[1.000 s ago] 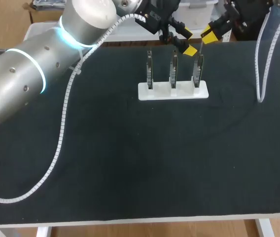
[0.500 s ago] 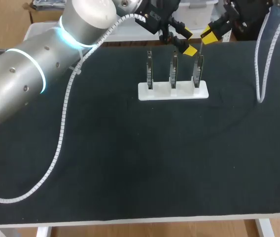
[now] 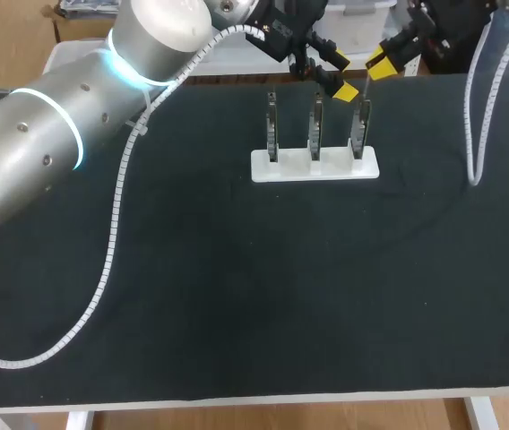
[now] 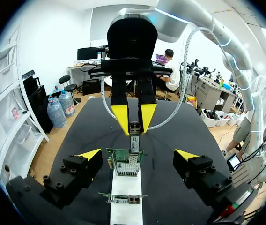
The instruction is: Pick up the optical module with the left hand, and insert it into the network port with the right hand.
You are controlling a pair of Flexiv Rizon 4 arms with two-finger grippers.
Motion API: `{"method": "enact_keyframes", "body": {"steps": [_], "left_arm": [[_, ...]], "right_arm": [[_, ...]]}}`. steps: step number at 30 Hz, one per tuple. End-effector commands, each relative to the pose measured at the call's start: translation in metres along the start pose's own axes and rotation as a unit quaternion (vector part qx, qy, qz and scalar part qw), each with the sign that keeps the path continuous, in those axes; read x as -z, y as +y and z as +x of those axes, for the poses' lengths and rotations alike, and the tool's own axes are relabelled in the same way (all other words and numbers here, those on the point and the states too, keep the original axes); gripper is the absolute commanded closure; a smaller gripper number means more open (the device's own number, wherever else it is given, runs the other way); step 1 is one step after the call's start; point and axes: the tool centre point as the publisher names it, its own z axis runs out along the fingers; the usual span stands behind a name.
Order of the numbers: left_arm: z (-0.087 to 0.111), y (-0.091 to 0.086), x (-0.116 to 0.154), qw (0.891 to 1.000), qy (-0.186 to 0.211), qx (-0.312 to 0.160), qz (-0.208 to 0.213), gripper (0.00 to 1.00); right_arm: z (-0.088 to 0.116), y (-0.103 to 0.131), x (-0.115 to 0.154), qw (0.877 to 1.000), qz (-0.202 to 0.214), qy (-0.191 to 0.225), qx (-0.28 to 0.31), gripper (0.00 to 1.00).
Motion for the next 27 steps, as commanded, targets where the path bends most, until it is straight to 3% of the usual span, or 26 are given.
{"method": "enact_keyframes", "body": {"steps": [1,27], "left_arm": [[-0.0039,0.0098,-0.0019,1.0,0.005,0.001,0.024,0.0],[-0.0039,0.0098,-0.0019,1.0,0.005,0.001,0.024,0.0]], "right_arm": [[0.0003,-0.008,0.001,0.972,-0.236,0.003,0.001,1.0],[-0.0009,-0.0105,-0.0015,0.972,-0.236,0.002,0.002,1.0]]}}
